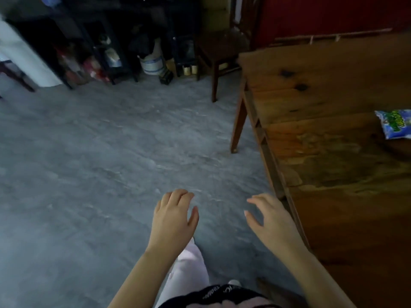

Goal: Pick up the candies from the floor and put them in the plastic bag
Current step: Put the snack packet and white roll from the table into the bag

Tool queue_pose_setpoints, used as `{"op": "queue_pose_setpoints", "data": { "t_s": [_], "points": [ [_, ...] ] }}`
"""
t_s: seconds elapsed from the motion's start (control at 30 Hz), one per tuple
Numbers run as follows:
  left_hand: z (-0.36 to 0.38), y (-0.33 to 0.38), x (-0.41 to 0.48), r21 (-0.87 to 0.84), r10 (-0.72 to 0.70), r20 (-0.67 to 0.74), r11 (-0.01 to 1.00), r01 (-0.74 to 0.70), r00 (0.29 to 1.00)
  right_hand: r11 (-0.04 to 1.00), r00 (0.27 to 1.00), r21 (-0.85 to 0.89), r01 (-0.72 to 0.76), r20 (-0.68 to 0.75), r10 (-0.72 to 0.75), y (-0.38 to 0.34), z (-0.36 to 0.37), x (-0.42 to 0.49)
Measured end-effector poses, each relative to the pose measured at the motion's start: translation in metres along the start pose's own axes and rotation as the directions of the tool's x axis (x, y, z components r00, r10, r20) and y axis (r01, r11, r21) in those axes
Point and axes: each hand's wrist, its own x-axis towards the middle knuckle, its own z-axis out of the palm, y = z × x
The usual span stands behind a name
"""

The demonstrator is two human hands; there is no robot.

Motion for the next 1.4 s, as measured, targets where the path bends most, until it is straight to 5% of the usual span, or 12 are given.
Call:
{"op": "queue_pose_setpoints", "data": {
  "t_s": [0.27, 0.5, 0.73, 1.13, 1.4],
  "points": [
    [-0.025, -0.001, 0.155, -0.126, 0.337, 0.008, 0.934, -0.333, 0.942, 0.989, 0.961, -0.053, -0.14, -0.249, 0.123, -0.047, -0.033, 0.095],
    [0.008, 0.033, 0.228, -0.199, 0.489, 0.125, 0.865, -0.461, 0.863, 0.886, 0.821, 0.047, -0.462, -0.356, 0.447, 0.009, -0.059, 0.102],
    [0.047, 0.123, 0.299, -0.215, 0.648, 0.189, 0.761, -0.612, 0.738, 0.825, 0.721, 0.125, -0.551, -0.427, 0.546, 0.093, -0.105, 0.129],
    [0.128, 0.302, 0.349, -0.352, 0.834, 0.301, 0.548, -0.759, 0.463, 0.641, 0.391, 0.358, -0.679, -0.564, 0.728, 0.204, -0.163, 0.103],
    [0.202, 0.406, 0.359, -0.423, 0.781, 0.353, 0.625, -0.657, 0.515, 0.468, 0.18, 0.484, -0.739, -0.528, 0.83, 0.231, -0.172, 0.08]
  ]
}}
